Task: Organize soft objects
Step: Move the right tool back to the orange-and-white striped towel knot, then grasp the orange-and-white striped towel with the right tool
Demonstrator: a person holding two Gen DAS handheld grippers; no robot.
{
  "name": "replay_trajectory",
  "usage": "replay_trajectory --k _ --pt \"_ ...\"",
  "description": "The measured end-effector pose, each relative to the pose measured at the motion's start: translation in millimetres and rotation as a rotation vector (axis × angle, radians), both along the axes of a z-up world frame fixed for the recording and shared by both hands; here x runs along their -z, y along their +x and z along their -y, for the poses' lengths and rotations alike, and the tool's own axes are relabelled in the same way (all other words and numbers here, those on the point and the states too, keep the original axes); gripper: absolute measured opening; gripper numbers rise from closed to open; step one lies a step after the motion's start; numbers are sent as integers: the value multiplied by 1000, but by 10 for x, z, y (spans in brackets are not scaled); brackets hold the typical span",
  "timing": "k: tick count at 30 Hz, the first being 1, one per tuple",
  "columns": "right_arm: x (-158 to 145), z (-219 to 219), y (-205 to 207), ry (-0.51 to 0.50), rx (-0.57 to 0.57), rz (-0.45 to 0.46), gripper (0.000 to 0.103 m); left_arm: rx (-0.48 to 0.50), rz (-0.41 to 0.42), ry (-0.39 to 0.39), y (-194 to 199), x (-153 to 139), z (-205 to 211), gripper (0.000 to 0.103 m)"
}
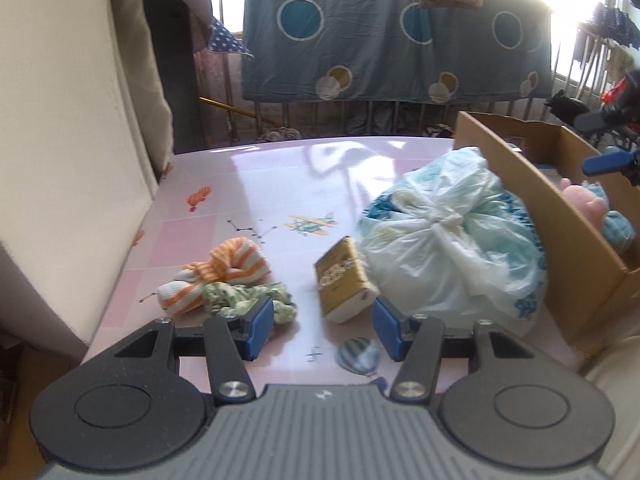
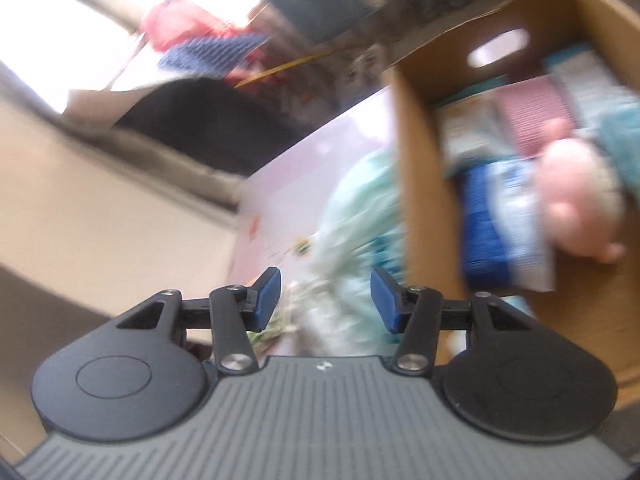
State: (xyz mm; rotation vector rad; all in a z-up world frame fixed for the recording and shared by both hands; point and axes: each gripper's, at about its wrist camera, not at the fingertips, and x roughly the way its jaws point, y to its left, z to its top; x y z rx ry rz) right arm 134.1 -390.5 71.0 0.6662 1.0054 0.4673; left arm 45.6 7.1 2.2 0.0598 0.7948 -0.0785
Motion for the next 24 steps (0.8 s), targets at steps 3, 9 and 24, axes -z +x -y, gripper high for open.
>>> replay_trajectory --k 3,9,24 --pt "64 -562 210 20 -119 -29 49 -40 13 24 64 36 -171 56" --pt "345 -1732 749 77 -273 -160 52 -108 20 74 360 82 -675 56" --pt "1323 -3348 1571 -177 -400 -252 54 -278 -234 -182 1243 752 -1550 56"
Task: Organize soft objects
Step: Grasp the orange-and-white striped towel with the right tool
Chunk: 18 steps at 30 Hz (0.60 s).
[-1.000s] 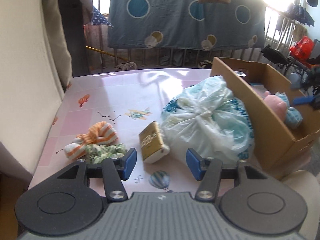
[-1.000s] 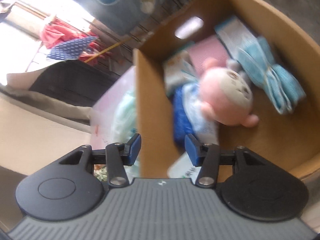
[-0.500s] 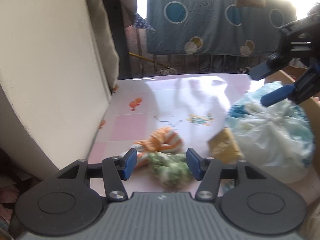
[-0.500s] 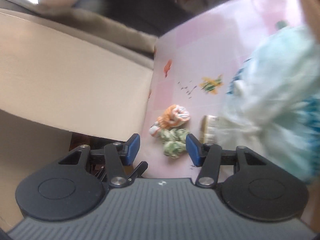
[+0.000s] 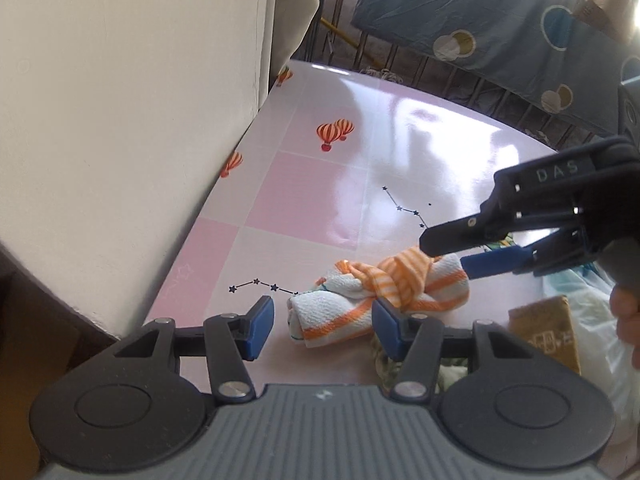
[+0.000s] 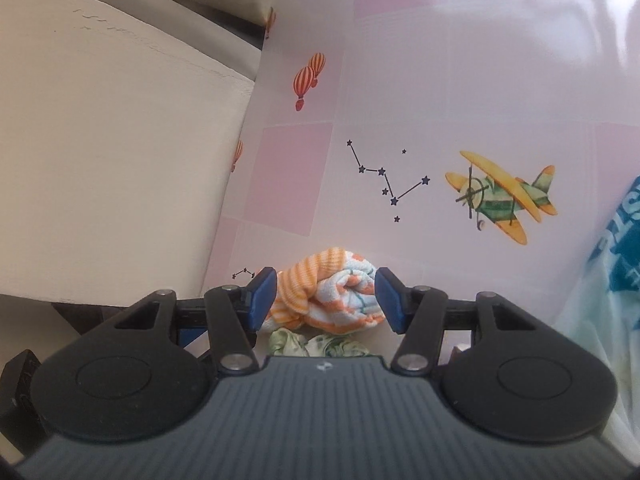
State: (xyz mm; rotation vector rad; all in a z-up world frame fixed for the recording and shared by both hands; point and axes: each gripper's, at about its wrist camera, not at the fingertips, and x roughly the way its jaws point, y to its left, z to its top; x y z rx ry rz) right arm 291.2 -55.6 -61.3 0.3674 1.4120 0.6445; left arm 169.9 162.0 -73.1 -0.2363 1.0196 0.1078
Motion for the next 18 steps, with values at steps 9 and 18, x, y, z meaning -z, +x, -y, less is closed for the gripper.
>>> replay_trajectory --k 9,18 --pt "194 -53 26 3 8 2 50 -42 -14 -75 127 119 -107 53" --pt "-43 -54 -36 43 6 58 40 -54 65 -85 33 -223 -111 54"
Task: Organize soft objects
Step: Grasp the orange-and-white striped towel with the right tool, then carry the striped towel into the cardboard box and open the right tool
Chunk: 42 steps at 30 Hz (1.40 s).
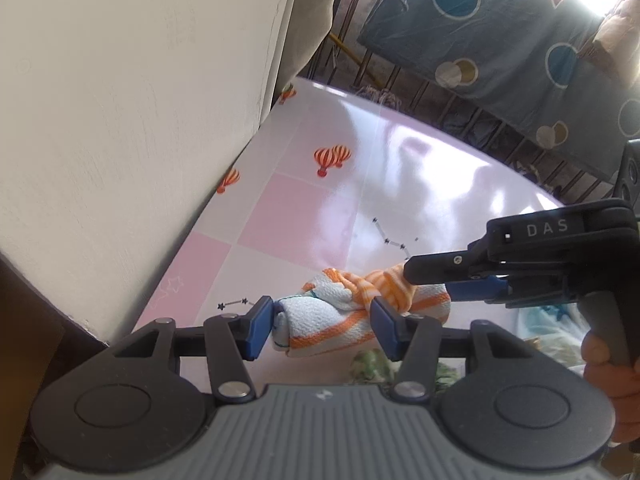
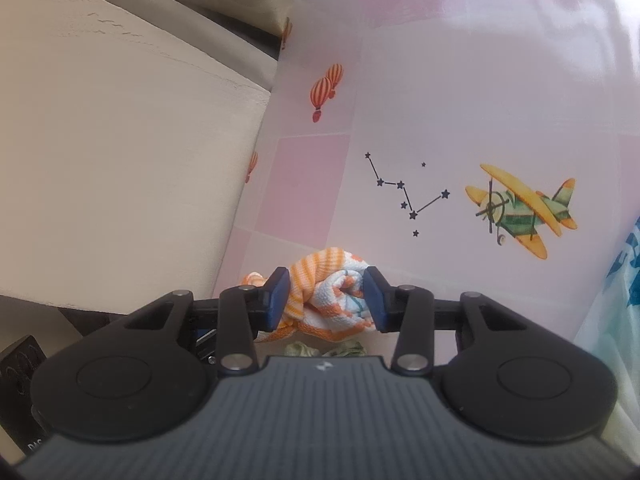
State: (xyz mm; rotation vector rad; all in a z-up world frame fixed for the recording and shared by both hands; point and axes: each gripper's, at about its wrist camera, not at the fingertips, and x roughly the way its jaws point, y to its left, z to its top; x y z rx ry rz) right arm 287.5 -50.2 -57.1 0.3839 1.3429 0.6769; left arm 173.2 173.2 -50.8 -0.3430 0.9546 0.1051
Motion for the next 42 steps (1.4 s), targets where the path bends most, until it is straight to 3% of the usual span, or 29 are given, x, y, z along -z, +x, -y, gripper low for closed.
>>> replay_trajectory --k 6,11,16,22,32,42 --pt "-388 180 -111 58 17 46 39 18 87 4 -190 -423 124 54" --pt "-743 593 -354 128 70 75 39 89 180 -4 -414 -837 390 54" --pt "-1025 1238 -677 190 156 99 39 220 238 -5 -559 -1148 893 56" --pt "-1291 2310 -1100 232 282 137 39 396 285 -53 -678 -1364 1706 56" --pt "-1364 4179 -1845 216 545 161 40 682 278 -122 -743 -1318 3193 56" --pt "-1036 4988 -2276 151 711 115 43 789 178 -156 -472 -929 4048 56"
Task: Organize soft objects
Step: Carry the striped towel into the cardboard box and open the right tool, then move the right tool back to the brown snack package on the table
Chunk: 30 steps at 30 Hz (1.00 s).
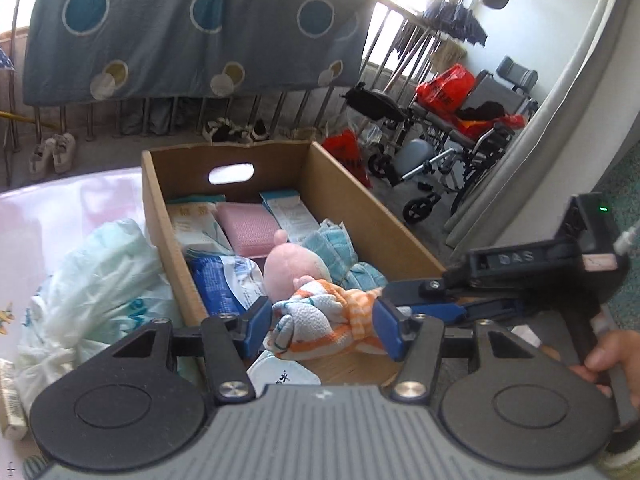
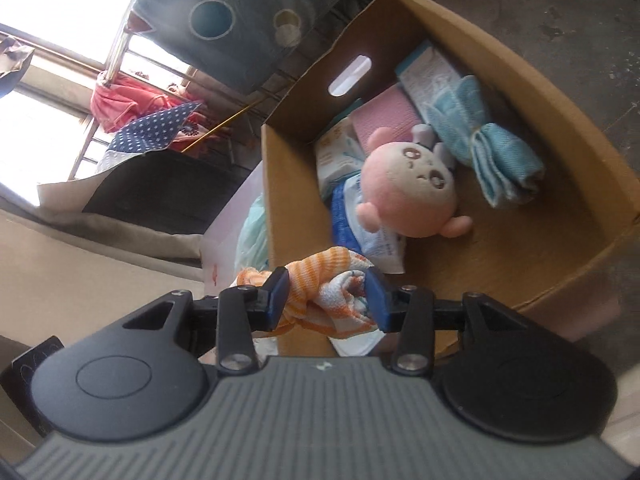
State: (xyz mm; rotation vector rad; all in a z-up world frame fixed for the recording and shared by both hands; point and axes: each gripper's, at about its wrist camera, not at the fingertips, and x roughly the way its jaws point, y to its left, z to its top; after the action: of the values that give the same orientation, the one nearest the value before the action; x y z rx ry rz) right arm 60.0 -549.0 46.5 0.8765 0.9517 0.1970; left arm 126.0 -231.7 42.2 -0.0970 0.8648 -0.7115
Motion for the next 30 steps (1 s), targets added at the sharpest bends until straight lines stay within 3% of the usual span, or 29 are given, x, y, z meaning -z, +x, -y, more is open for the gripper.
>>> replay_trajectory --k 6,13,19,24,30 --pt "119 126 -25 -73 17 -37 47 -4 -64 45 162 266 168 56" --pt "124 117 32 -104 7 -42 48 -37 -45 40 136 180 -91 56" --pt "217 -19 378 -148 -14 -56 51 -101 26 49 16 -45 -535 58" --pt "406 -137 631 -155 -4 -106 51 -204 82 108 -117 -170 -1088 63" --pt "204 -429 502 -134 -47 -17 58 -362 120 209 -274 -182 -1854 70"
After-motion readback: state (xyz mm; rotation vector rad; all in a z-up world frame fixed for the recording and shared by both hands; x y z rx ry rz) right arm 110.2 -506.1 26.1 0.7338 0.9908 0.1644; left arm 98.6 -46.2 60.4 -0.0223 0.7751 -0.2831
